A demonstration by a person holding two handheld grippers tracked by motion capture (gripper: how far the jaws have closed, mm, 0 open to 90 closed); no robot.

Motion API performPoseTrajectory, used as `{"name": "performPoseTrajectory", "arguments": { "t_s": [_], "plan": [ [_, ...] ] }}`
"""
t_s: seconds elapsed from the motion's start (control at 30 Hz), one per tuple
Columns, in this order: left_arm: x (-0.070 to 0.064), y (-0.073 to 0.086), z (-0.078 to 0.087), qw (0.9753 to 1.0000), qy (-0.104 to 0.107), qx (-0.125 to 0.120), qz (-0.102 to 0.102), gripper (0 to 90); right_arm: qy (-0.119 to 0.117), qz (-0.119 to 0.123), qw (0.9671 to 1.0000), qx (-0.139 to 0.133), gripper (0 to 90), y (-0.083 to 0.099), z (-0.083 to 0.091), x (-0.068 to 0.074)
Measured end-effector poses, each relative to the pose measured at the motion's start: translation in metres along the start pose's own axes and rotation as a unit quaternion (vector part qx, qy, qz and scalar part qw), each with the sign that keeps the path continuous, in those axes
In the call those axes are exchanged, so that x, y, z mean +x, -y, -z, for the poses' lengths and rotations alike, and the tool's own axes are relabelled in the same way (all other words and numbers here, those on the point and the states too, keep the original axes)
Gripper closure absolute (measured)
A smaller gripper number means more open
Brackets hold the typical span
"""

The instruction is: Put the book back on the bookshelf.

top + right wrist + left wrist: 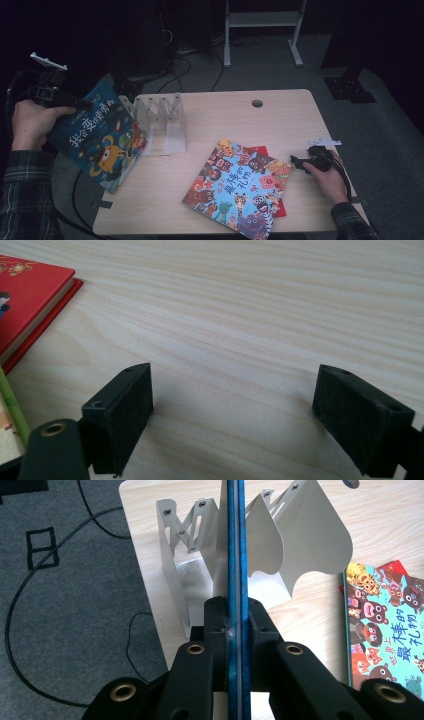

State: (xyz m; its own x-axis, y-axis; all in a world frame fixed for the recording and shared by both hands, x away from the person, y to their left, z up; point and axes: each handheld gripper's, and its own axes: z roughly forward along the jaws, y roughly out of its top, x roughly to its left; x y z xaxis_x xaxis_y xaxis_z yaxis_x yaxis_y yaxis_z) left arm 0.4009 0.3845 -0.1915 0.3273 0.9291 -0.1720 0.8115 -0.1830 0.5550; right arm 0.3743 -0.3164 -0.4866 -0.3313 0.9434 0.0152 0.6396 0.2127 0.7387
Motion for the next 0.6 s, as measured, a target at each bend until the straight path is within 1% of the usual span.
{"name": "performPoseTrajectory", "arguments": {
  "t_s": [0.2,0.23,0.27,0.3,0.4,0.6],
  "plan": [
    [0.003,-0.006,-0.004,0.9999,-0.005,-0.005,0.009,82.8,0.000,0.000,1.0000,0.000,15.7,0.000,0.000,0.000],
    [0.005,-0.009,-0.005,0.9998,-0.010,-0.005,0.013,82.9,0.000,0.000,1.0000,0.000,15.7,0.000,0.000,0.000],
    [0.005,-0.009,-0.005,0.9998,-0.010,-0.005,0.013,82.8,0.000,0.000,1.0000,0.000,15.7,0.000,0.000,0.000],
    [0.006,-0.011,-0.007,0.9997,-0.016,-0.007,0.016,82.8,0.000,0.000,1.0000,0.000,15.7,0.000,0.000,0.000],
    [0.007,-0.014,-0.009,0.9995,-0.023,-0.009,0.022,82.8,0.000,0.000,1.0000,0.000,15.7,0.000,0.000,0.000],
    [0.011,-0.019,-0.016,0.9988,-0.026,-0.017,0.037,82.8,0.000,0.000,1.0000,0.000,15.7,0.000,0.000,0.000]
  ]
}}
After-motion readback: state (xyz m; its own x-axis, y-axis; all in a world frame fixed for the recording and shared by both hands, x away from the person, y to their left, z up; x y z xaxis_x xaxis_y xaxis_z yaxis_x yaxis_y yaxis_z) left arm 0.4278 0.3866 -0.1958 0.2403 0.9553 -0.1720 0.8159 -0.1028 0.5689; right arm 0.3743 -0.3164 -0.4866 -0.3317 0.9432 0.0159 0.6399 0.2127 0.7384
